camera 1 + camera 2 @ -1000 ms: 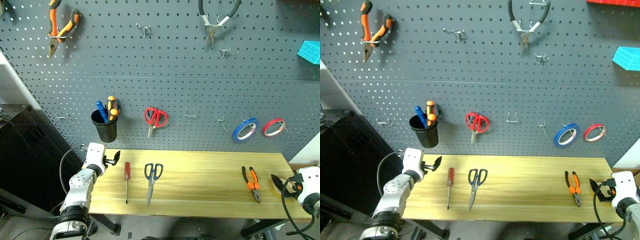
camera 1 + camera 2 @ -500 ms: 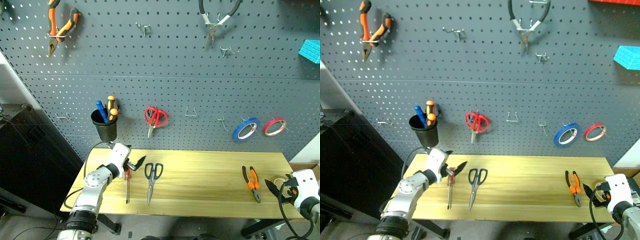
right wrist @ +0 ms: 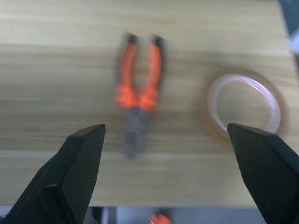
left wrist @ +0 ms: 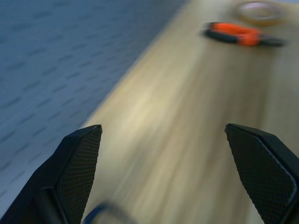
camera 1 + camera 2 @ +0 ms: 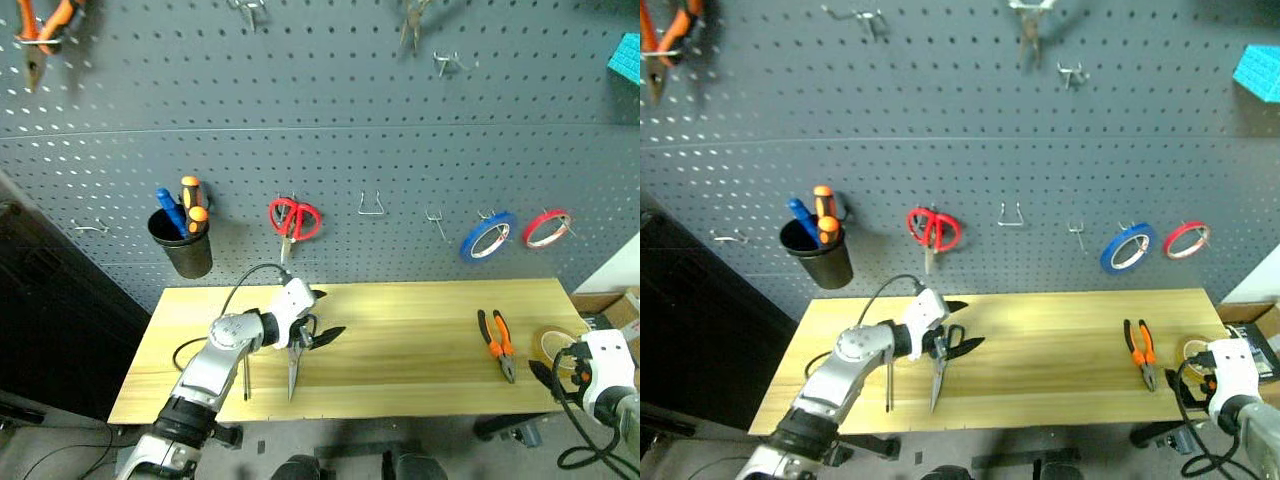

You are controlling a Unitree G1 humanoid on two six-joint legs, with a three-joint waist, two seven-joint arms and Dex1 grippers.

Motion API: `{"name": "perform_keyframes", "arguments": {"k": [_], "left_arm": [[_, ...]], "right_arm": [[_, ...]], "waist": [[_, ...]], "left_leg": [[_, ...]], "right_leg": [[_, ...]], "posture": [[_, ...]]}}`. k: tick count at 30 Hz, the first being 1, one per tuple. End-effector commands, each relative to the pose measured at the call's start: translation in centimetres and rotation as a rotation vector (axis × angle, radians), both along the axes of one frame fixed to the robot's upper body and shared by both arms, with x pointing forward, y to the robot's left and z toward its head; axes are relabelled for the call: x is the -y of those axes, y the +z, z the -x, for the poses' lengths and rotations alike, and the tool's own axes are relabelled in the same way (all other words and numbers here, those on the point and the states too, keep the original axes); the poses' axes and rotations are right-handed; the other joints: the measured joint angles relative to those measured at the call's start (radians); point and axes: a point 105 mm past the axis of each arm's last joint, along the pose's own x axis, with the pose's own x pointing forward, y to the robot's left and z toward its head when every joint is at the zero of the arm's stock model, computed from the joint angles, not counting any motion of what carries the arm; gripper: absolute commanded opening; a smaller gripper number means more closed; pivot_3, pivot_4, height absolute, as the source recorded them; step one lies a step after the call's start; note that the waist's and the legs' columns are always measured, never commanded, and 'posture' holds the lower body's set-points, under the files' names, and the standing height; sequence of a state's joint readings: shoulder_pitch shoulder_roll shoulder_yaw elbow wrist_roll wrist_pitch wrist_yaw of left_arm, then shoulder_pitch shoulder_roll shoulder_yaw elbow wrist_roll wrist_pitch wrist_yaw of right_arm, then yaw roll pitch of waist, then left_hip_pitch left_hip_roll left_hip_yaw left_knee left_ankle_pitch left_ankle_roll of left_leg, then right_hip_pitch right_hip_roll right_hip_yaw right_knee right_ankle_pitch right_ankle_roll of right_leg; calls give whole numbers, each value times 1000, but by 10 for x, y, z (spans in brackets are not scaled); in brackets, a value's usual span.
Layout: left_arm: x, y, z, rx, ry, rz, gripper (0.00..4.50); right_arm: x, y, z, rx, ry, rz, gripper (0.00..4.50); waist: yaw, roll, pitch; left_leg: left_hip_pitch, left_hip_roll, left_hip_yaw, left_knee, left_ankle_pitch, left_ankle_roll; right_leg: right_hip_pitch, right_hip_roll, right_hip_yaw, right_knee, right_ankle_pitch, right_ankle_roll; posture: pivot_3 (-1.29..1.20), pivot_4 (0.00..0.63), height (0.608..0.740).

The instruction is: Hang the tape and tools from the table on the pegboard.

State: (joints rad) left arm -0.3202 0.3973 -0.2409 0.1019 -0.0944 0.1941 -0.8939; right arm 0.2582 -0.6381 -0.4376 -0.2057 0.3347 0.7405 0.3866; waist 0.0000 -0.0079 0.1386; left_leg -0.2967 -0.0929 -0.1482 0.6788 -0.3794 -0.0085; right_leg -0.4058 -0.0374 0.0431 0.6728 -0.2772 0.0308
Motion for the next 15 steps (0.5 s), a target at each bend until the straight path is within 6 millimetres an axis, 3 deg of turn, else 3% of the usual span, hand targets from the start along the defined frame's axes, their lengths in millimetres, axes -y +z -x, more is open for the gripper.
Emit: {"name": "perform_keyframes", "arguments": {"k": [1, 7, 10, 15], "left_arm": [[17, 18, 4, -12, -91, -7, 4482], [29, 27, 17, -53, -198, -37, 4482], [38, 35, 26, -54, -256, -29, 4482], [43, 44, 28, -33, -267, -19, 4482]], "right_arm": [[21, 7, -6, -10, -47, 19, 4500], [31, 4, -22, -40, -9, -8, 4500], [40, 2, -32, -51, 15, 1, 4500], [45, 4, -51, -45, 86, 15, 4500]], "waist": [[-12, -2, 24], [-48, -4, 79], [-53, -5, 91], [-53, -7, 106]], "left_leg": [[-1, 1, 0, -1, 0, 0], [-8, 1, 1, 0, -1, 1], [-18, 1, 1, 2, -1, 1], [-18, 1, 2, 3, -1, 1]], "right_leg": [[-1, 0, -1, -1, 0, 0], [-7, -1, -1, -1, 0, 0], [-16, -1, -2, 1, 1, -1], [-16, -2, -2, 1, 1, 0]], "posture": [[-107, 258, 740], [-100, 295, 740], [-92, 298, 740], [-61, 304, 740]]}}
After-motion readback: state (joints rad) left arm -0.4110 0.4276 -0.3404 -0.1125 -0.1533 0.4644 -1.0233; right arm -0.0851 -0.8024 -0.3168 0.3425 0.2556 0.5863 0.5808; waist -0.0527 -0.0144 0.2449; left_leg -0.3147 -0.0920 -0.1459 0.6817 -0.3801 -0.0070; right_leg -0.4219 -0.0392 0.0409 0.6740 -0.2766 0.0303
